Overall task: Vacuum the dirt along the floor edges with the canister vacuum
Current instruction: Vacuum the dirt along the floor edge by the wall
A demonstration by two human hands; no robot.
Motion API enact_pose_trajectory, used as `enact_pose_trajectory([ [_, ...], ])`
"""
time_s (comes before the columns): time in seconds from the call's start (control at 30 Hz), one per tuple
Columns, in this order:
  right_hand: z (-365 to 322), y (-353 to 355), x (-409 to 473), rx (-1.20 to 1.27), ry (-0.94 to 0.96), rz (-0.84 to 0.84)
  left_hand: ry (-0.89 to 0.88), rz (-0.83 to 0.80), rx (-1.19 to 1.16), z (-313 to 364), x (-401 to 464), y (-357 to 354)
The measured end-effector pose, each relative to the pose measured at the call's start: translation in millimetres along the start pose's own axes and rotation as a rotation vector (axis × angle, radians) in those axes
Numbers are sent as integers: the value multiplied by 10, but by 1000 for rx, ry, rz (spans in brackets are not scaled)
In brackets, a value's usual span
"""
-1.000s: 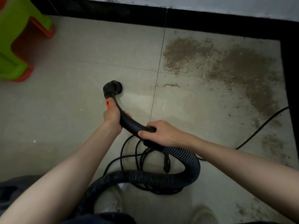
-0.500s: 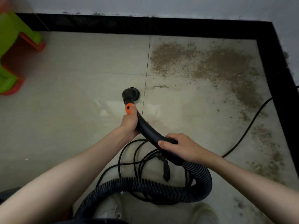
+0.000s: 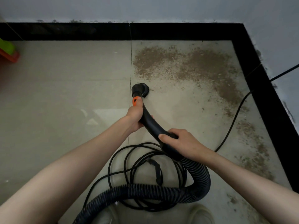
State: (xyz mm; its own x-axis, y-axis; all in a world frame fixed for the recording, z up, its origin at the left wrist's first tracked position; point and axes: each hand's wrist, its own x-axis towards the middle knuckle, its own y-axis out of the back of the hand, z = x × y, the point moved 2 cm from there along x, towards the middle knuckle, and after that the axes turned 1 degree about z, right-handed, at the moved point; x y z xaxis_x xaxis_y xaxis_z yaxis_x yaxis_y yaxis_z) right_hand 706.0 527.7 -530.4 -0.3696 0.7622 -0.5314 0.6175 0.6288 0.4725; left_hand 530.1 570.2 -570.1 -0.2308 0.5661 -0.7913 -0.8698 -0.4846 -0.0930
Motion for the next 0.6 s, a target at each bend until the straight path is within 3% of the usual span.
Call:
enact_pose_trajectory([
  [0.3,156,108,-117,44,-87,124,6,-108,95,-34,47,-345],
  [0.6,253,217,-166,61,-109,186,63,-176,-11,-132,-69,-615],
])
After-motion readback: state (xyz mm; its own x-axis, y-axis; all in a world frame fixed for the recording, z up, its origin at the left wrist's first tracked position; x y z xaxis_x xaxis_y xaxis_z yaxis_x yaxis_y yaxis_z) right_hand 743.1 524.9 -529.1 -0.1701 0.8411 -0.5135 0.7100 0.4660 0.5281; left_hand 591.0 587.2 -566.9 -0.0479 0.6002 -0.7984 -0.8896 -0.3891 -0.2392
